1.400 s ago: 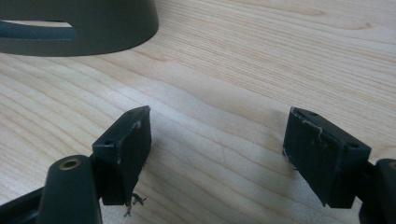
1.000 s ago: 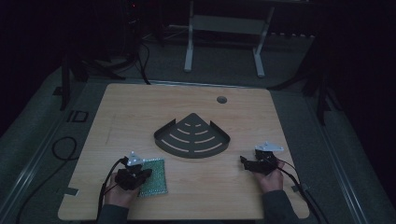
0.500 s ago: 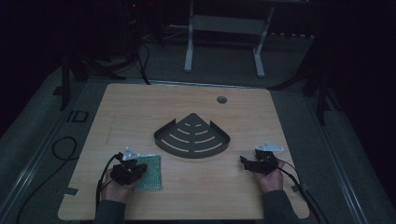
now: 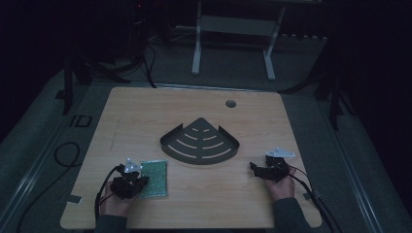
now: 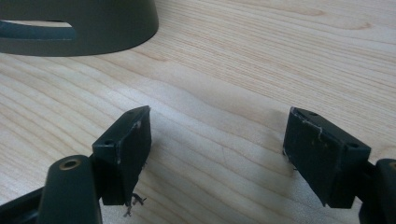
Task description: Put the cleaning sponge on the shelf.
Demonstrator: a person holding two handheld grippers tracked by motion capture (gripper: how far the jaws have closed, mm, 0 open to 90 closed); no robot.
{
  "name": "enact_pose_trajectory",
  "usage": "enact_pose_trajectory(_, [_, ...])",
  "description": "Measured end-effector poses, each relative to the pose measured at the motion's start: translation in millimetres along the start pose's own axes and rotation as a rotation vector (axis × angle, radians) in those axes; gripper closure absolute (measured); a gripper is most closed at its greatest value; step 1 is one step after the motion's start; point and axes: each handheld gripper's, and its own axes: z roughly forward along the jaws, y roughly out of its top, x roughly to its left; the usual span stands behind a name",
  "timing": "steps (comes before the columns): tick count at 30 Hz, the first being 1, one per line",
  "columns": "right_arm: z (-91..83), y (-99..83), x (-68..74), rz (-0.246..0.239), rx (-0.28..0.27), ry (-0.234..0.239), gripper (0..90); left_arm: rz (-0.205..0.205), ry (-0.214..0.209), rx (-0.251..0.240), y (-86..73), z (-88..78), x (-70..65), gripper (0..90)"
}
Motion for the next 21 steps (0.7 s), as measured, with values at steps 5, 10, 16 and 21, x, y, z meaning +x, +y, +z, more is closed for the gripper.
enact_pose_trajectory(5, [0.0, 0.0, 0.0, 0.000, 0.000, 0.000, 22.9, -0.009, 0.020, -0.001, 4.4, 2.6, 7.0, 89.7])
enact_pose_trajectory(10, [0.0, 0.0, 0.0, 0.000, 0.000, 0.000, 22.9, -0.008, 0.020, 0.004, 8.3, 3.6, 11.7, 89.5])
enact_pose_trajectory(16, [0.0, 0.0, 0.0, 0.000, 0.000, 0.000, 22.9, -0.033, -0.004, 0.006, 26.9, -3.6, 30.9, 82.7])
enact_pose_trajectory(21, [0.0, 0.0, 0.0, 0.000, 0.000, 0.000, 22.9, -0.015, -0.036, 0.032, 41.0, -7.3, 40.3, 75.9])
